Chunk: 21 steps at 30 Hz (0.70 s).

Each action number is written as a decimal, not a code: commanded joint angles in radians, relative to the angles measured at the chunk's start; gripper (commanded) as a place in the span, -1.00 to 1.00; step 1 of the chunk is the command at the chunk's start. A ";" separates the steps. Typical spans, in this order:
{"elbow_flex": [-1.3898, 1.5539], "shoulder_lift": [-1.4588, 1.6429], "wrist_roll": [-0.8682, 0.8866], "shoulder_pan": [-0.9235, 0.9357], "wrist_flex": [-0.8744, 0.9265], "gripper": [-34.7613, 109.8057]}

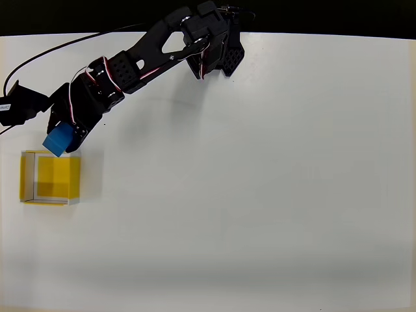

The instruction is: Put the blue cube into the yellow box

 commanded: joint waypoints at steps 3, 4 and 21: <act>-0.371 -0.104 0.003 0.023 -0.046 -0.27; -0.410 -0.137 0.009 0.018 -0.058 -0.27; -0.733 -0.474 0.081 -0.103 -0.238 -0.27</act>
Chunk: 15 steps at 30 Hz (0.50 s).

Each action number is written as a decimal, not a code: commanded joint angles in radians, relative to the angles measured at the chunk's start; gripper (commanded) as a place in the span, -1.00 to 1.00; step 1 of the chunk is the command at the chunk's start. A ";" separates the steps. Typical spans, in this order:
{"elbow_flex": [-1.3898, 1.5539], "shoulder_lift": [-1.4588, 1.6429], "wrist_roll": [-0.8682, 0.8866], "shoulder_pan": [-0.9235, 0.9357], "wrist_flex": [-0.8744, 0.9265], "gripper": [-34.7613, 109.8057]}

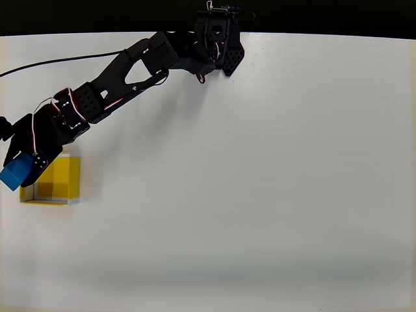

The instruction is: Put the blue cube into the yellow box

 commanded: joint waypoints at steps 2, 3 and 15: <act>-0.150 0.026 0.002 -0.031 -0.066 -0.27; -0.152 0.012 0.000 -0.032 -0.071 -0.27; -0.158 -0.137 0.011 -0.029 -0.097 -0.27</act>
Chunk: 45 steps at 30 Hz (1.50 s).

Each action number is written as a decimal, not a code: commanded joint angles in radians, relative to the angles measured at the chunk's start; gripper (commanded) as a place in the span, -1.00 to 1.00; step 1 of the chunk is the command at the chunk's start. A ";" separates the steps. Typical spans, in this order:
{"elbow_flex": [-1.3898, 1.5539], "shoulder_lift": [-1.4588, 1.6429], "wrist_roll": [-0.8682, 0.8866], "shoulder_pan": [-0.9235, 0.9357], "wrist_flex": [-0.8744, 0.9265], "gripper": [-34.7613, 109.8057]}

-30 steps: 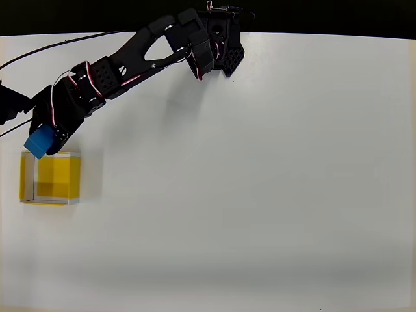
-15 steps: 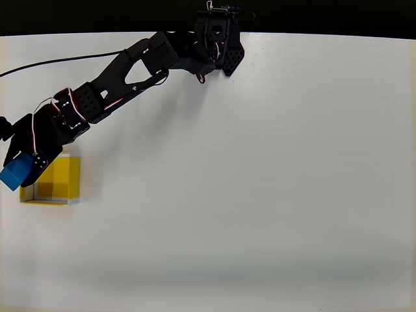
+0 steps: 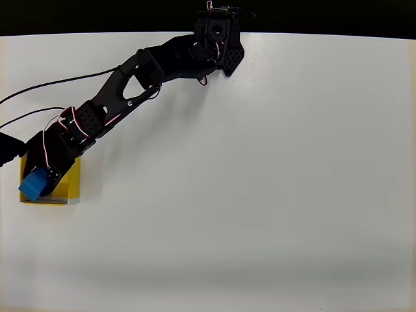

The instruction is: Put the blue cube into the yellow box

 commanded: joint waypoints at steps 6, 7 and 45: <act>-0.141 0.046 -0.006 0.011 -0.008 -0.27; -0.140 0.041 -0.009 0.012 0.000 -0.27; 0.502 1.017 0.005 -0.265 0.109 -0.27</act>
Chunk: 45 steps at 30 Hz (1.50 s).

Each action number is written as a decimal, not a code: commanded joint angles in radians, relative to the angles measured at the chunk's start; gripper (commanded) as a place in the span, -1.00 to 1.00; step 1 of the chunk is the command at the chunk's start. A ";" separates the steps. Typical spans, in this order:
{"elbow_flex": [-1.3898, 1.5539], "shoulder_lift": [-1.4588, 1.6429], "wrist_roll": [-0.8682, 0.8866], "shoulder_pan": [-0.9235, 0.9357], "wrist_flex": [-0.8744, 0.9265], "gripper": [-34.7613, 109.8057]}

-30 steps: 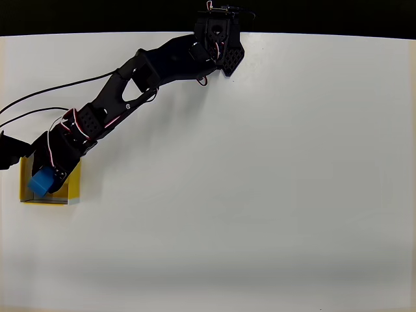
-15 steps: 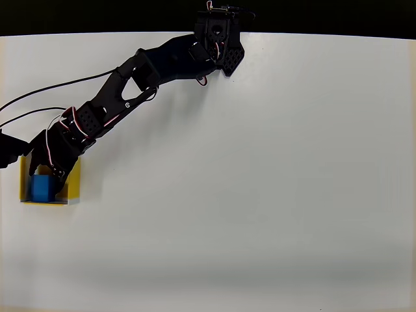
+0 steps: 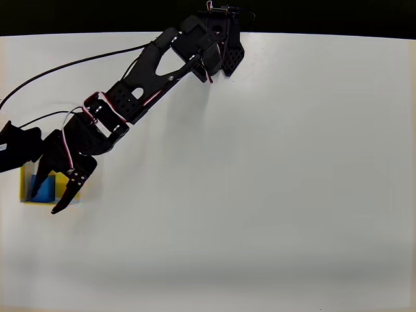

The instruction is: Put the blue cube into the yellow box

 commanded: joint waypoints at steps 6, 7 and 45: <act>0.403 0.488 0.017 -0.184 0.008 -0.32; 0.456 0.522 0.017 -0.198 0.008 -0.33; 1.505 1.600 0.063 -0.571 0.807 -0.51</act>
